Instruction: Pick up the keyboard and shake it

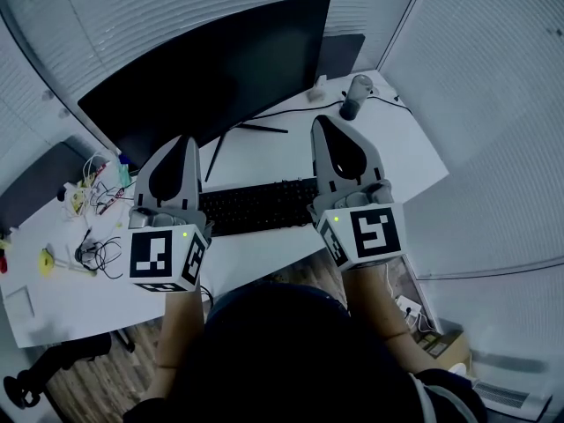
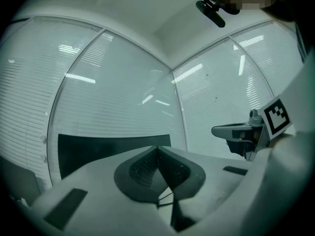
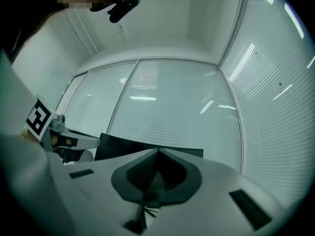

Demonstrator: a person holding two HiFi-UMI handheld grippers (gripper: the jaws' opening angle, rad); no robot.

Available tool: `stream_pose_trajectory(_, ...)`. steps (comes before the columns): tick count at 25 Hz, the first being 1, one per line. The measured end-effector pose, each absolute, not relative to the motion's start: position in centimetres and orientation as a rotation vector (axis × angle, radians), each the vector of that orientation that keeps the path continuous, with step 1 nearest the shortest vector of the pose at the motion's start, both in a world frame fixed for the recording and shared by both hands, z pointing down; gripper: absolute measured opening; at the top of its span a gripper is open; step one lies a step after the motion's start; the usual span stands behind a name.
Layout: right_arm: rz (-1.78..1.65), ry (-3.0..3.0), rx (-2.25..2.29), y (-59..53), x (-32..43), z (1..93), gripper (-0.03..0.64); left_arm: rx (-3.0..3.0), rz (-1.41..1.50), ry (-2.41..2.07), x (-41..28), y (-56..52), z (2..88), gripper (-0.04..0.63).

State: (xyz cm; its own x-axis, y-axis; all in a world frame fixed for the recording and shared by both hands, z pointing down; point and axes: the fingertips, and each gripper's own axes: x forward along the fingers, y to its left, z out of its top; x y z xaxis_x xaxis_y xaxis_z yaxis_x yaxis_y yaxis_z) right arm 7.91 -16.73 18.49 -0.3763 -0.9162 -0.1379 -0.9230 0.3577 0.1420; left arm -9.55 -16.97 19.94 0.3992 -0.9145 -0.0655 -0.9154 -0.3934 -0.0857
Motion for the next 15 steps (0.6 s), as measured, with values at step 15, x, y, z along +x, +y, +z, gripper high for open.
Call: stream_pose_trajectory(15, 0.298, 2.579, -1.704, -16.5, 9.8, 19.7, 0.026, -2.502, 0.013, 1.705, -8.4, -16.4, 20.5, 0.023)
